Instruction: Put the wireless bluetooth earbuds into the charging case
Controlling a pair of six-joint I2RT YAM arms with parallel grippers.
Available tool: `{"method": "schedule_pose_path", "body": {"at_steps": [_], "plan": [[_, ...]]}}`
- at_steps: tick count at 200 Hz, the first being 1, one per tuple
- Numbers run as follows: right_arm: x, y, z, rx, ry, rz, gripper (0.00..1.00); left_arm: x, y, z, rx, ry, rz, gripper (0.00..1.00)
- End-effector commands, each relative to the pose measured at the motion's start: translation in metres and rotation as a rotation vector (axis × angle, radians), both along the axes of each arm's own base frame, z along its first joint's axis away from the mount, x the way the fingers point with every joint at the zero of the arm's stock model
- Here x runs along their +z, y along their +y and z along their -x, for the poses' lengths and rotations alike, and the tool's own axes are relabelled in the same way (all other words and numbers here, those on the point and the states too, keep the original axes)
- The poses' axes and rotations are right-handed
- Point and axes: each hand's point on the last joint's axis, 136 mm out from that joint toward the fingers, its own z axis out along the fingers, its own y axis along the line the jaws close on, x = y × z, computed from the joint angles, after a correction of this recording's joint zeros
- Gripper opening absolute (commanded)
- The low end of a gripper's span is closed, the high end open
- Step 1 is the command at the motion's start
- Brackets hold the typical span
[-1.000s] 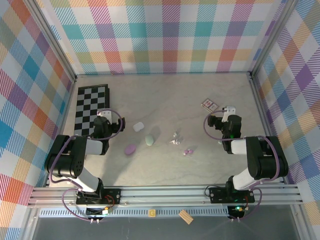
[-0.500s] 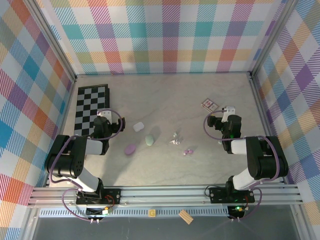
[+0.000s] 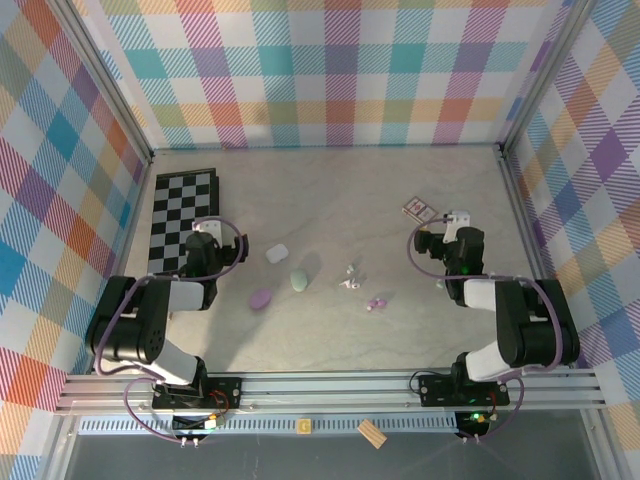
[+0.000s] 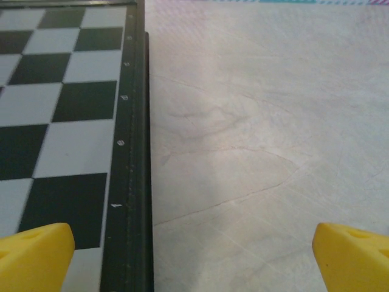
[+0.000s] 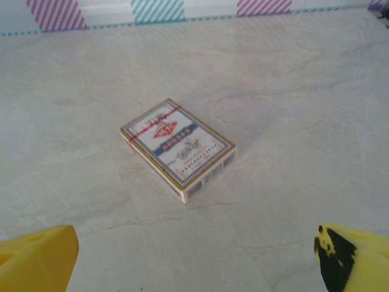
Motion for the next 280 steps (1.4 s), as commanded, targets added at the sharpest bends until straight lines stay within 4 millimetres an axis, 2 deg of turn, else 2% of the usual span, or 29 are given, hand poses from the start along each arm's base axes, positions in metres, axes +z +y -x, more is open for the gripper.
{"method": "schedule_pose_path", "body": {"at_steps": [1,36,62,96,127,164,185,202,217,244,280], "plan": [[0.030,0.015,0.000,0.070,-0.025,0.029,0.99,0.050,-0.001,-0.001,0.023,-0.080,-0.035,1.00],[0.060,0.056,0.014,0.239,-0.004,0.007,0.99,0.102,-0.015,0.014,0.013,-0.099,-0.022,1.00],[0.076,0.112,0.034,0.431,-0.003,0.020,0.99,0.131,-0.038,0.028,-0.038,-0.102,0.079,1.00],[0.082,0.176,0.062,0.611,0.024,0.020,0.99,0.143,-0.058,0.049,-0.091,-0.026,0.242,1.00],[0.078,0.223,0.074,0.600,0.070,-0.042,0.99,0.143,-0.058,0.063,-0.085,0.031,0.279,1.00],[0.046,0.279,0.090,0.579,0.233,-0.123,0.99,0.139,-0.049,0.069,-0.032,0.049,0.277,1.00],[0.014,0.308,0.101,0.563,0.358,-0.078,0.99,0.137,-0.047,0.070,-0.024,0.050,0.271,1.00],[-0.003,0.324,0.109,0.551,0.413,-0.030,0.99,0.136,-0.046,0.072,-0.026,0.059,0.254,1.00],[-0.017,0.335,0.115,0.545,0.468,-0.013,1.00,0.135,-0.044,0.074,-0.022,0.063,0.240,1.00],[-0.038,0.344,0.121,0.527,0.566,0.011,0.94,0.133,-0.042,0.076,-0.019,0.068,0.221,1.00],[-0.054,0.353,0.125,0.539,0.617,0.094,0.87,0.130,-0.042,0.076,-0.023,0.077,0.219,1.00]]}}
